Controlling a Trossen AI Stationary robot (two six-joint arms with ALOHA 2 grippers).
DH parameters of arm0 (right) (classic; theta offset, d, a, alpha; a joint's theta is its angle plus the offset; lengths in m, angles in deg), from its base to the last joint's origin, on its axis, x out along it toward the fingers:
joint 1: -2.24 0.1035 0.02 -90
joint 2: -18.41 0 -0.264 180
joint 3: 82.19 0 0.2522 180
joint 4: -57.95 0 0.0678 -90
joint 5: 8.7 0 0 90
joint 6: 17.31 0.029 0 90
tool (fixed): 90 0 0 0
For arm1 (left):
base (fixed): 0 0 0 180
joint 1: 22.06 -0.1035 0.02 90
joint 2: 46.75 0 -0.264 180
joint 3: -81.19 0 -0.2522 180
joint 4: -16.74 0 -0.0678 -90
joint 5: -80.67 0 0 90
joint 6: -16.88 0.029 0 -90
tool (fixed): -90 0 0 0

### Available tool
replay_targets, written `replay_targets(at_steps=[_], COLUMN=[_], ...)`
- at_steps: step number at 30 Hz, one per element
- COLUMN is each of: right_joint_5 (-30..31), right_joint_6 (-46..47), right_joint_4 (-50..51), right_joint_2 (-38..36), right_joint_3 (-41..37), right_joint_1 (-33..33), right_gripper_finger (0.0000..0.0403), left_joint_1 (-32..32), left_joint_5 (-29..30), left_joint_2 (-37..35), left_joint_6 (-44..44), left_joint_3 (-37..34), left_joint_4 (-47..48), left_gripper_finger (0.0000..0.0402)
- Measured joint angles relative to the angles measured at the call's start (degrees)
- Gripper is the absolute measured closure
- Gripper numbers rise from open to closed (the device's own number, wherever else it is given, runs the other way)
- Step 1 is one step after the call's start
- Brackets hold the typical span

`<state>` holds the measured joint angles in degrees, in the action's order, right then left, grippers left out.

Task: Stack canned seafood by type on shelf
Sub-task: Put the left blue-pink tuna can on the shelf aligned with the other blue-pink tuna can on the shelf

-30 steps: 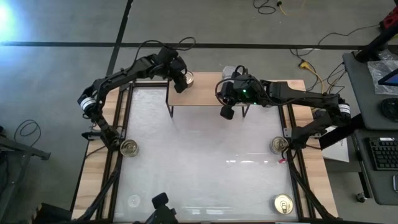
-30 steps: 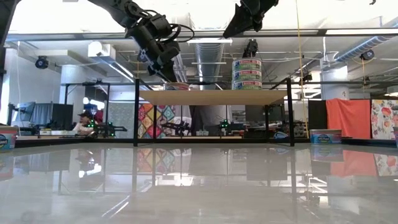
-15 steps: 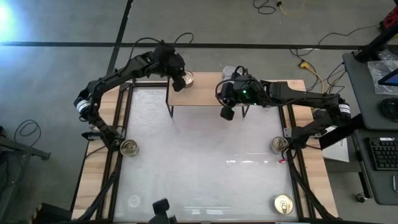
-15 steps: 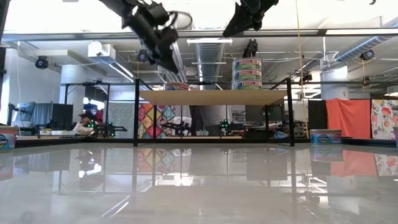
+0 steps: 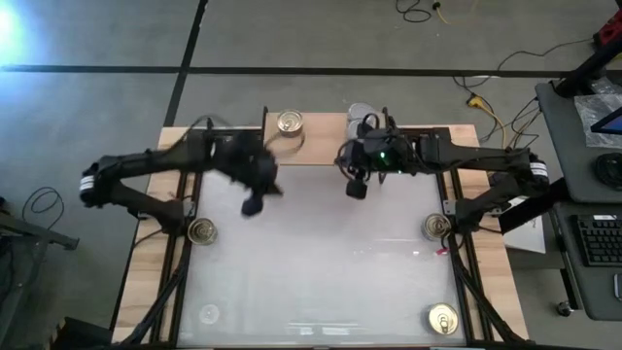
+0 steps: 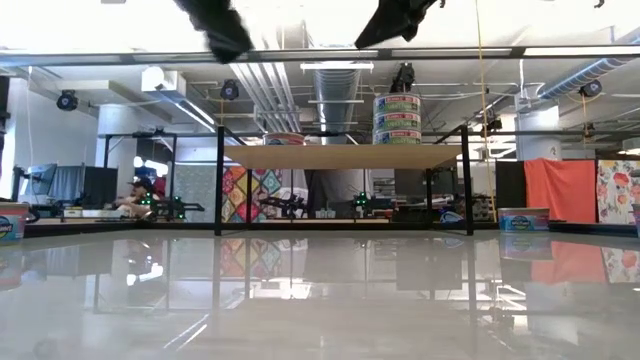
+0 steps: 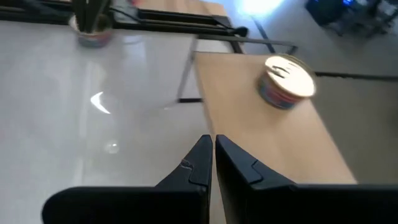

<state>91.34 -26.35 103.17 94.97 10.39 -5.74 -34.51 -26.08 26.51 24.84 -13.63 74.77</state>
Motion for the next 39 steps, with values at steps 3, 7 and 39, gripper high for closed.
replay_targets(at_steps=[3, 7, 39], right_joint_5=[-0.1, -2.1, 11.0], right_joint_6=[0.0, 1.3, 32.3], right_joint_4=[0.0, -0.2, -13.6], right_joint_2=[0.0, 0.4, 14.5], right_joint_3=[-0.2, -1.2, -8.9], right_joint_1=[3.6, 9.3, 46.1], right_gripper_finger=[0.0390, 0.0390, 0.0390], left_joint_1=[7.8, 17.2, 28.7], left_joint_5=[1.8, 2.8, 16.0], left_joint_2=[-4.6, -10.1, 0.8], left_joint_6=[-9.9, -28.3, -76.4], left_joint_3=[-6.7, -14.3, -29.1], left_joint_4=[1.0, 2.5, 30.2], left_gripper_finger=[0.0401, 0.0401, 0.0401])
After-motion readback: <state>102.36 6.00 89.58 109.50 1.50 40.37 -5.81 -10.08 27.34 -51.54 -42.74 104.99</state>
